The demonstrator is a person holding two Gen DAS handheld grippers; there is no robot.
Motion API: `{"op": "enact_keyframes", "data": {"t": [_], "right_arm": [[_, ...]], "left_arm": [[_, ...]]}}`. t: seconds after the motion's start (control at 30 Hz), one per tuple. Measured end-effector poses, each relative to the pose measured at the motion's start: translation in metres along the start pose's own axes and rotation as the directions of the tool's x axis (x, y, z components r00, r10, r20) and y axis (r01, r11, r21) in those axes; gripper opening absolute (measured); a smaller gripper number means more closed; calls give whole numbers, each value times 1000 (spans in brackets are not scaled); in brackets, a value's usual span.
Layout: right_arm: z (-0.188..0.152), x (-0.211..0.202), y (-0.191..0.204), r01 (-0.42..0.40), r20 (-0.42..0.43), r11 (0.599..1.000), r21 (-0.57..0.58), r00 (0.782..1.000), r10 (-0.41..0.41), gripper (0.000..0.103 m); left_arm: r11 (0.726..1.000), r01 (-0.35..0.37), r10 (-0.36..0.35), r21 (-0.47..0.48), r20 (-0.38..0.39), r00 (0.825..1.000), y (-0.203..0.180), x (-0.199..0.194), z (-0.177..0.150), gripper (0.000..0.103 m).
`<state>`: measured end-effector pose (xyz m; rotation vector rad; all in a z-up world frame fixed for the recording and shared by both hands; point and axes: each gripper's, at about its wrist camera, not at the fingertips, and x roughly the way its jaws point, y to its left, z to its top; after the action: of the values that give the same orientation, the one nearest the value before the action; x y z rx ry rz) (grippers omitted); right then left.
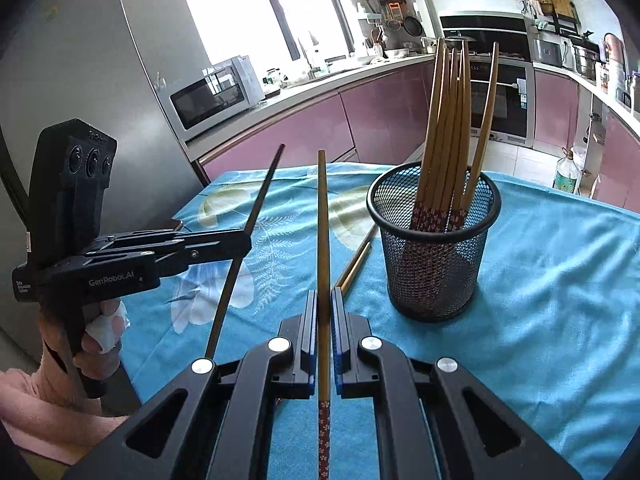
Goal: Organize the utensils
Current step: 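Carry both chopsticks over the mesh cup and lower their ends inside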
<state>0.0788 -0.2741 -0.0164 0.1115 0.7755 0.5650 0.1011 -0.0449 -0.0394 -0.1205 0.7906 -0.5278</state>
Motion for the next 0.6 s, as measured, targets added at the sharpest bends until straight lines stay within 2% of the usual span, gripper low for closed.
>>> {"op": "enact_keyframes", "data": {"t": [0.33,0.6], "right_arm": [[9,-26,-2,-8,80,1000,-2,997,8,6],[18,-41,-3,-5,126,1000,-4,992,5,6]], "left_arm": [[997,79,-79,6,87,993,-8,-44,14,7],[994,106,-107,11,147,983,-13,-65,25,7]]}}
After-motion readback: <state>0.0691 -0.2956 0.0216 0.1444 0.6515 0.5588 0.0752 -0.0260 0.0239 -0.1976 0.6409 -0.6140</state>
